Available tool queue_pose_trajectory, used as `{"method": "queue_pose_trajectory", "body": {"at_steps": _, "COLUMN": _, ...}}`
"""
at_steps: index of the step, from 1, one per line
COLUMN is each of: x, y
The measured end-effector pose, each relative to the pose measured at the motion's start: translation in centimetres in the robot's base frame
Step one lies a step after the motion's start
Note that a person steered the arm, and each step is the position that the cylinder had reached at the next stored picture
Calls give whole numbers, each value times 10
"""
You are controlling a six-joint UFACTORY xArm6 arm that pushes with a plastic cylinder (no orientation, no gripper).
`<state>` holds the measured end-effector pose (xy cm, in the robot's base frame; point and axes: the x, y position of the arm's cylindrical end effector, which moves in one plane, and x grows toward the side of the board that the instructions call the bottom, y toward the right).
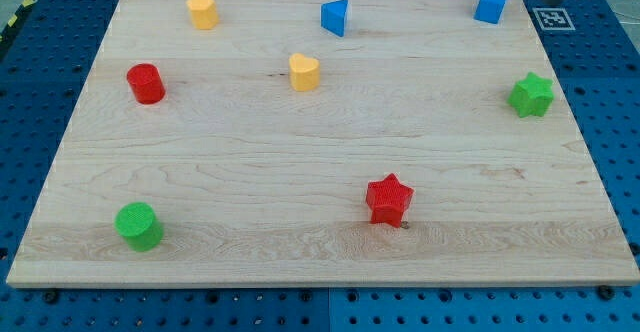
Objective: Push the red star towards the center of the board
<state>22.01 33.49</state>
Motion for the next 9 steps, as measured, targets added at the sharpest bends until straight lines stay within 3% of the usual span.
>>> {"method": "queue_pose_trajectory", "body": {"at_steps": 3, "x": 75, "y": -3}}
{"method": "queue_pose_trajectory", "body": {"at_steps": 8, "x": 298, "y": -48}}
{"method": "queue_pose_trajectory", "body": {"at_steps": 9, "x": 346, "y": -79}}
